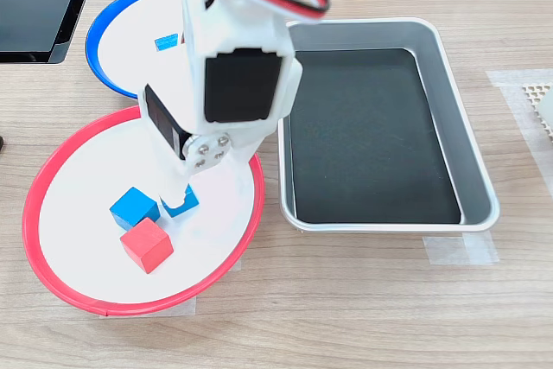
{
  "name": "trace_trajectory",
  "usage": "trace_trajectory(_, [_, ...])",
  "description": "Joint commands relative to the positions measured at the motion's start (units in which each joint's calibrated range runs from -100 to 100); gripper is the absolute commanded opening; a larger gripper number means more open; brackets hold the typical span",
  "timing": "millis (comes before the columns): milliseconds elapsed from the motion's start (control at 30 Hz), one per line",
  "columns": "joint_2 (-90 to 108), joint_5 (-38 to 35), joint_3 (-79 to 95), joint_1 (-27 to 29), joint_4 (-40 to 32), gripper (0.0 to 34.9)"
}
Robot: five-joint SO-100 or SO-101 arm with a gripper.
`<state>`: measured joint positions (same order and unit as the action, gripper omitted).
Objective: Resolve any anomalies and move all blocks to matching dishes
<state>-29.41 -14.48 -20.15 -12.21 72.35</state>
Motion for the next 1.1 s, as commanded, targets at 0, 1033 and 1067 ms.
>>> trace_trajectory(0, [-1.93,-0.88,-3.66,1.15,0.08,16.7])
trace_trajectory(1033, [-11.14,-1.07,-16.59,3.88,0.33,16.7])
trace_trajectory(1067, [-11.14,-1.27,-16.68,4.17,0.49,16.5])
